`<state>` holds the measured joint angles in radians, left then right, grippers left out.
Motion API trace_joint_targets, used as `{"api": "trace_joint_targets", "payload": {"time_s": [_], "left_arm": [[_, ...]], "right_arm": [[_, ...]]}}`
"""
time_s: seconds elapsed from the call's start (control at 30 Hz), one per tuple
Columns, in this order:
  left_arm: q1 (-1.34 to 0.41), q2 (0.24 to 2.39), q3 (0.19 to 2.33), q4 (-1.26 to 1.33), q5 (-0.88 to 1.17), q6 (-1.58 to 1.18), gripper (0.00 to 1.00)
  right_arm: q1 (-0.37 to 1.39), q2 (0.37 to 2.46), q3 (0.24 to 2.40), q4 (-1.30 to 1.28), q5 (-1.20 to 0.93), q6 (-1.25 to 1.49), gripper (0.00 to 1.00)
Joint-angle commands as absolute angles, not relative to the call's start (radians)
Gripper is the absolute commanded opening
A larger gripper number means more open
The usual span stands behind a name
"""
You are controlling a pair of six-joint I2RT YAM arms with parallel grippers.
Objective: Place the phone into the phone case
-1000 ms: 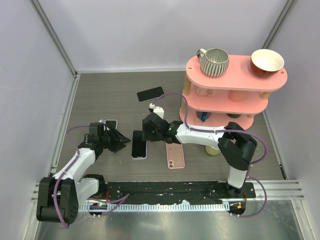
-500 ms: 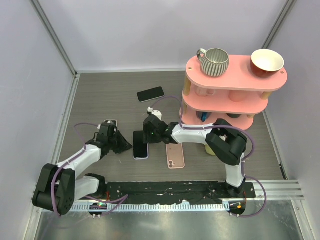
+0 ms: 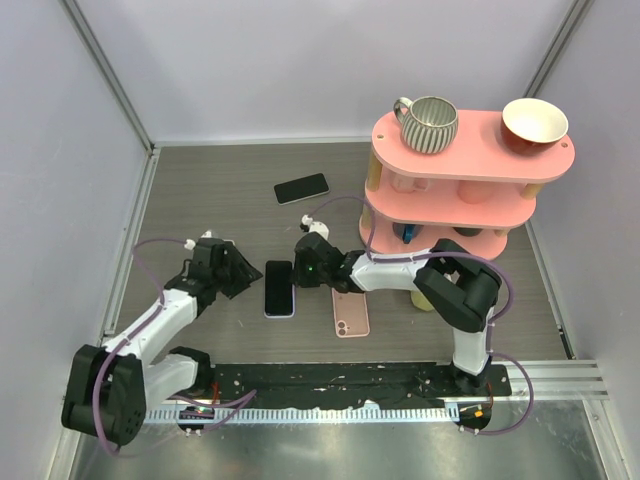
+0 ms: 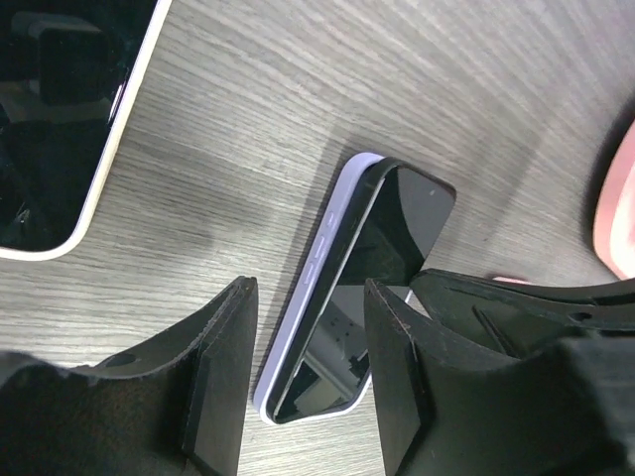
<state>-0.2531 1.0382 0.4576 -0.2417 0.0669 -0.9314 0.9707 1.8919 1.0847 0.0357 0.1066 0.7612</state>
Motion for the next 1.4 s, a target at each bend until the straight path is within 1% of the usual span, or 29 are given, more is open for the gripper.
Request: {"api": "trace_joint_targets", "payload": {"time_s": [0.0,0.07,0.1,0.17,0.2,0.27,0.33,0.63,0.77,0.9,1.17,1.23,1.37], "left_arm": [[-0.255,1.118,0.482,-0.200,0.113,-0.891,0.49],[-0.255,1.147,0.479,-0.164,0.144,-0.879,0.46],[-0.255,1.176,0.480,-0.154,0.164,-0.870,0.45],[-0.255,1.201,0.483,-0.126,0.184,-0.858,0.42],[-0.255,1.209,0.486,-0.120,0.198,-0.848,0.41],[-0.255,1.224,0.492,-0.114,0.204,-0.848,0.39],[-0.255,1.223,0.486,-0.103,0.204,-0.848,0.38],[-0.258,1.269,0.472,-0.094,0.195,-0.845,0.32],[-0.264,1.264,0.451,-0.095,0.178,-0.882,0.30],[-0.264,1.204,0.440,-0.101,0.187,-0.908,0.29],[-0.264,1.180,0.495,-0.147,0.179,-0.891,0.45],[-0.264,1.198,0.511,-0.156,0.173,-0.867,0.45],[-0.264,1.264,0.517,-0.152,0.189,-0.857,0.41]], "right_arm": [[0.963,1.910,1.016,0.031,0.114,0.736,0.16],[0.960,1.896,1.009,0.050,0.097,0.733,0.19],[0.957,1.875,1.000,0.057,0.092,0.732,0.24],[0.957,1.852,0.993,0.074,0.077,0.736,0.28],[0.954,1.841,0.985,0.078,0.071,0.736,0.32],[0.953,1.807,0.976,0.089,0.060,0.739,0.34],[0.953,1.780,0.963,0.097,0.052,0.745,0.39],[0.953,1.789,0.960,0.123,0.012,0.762,0.59],[0.953,1.804,0.968,0.130,0.014,0.773,0.59],[0.953,1.813,0.976,0.121,0.012,0.769,0.57],[0.953,1.790,0.959,0.123,0.012,0.776,0.57],[0.953,1.787,0.954,0.123,0.012,0.781,0.57],[0.953,1.782,0.943,0.126,0.014,0.785,0.57]]}}
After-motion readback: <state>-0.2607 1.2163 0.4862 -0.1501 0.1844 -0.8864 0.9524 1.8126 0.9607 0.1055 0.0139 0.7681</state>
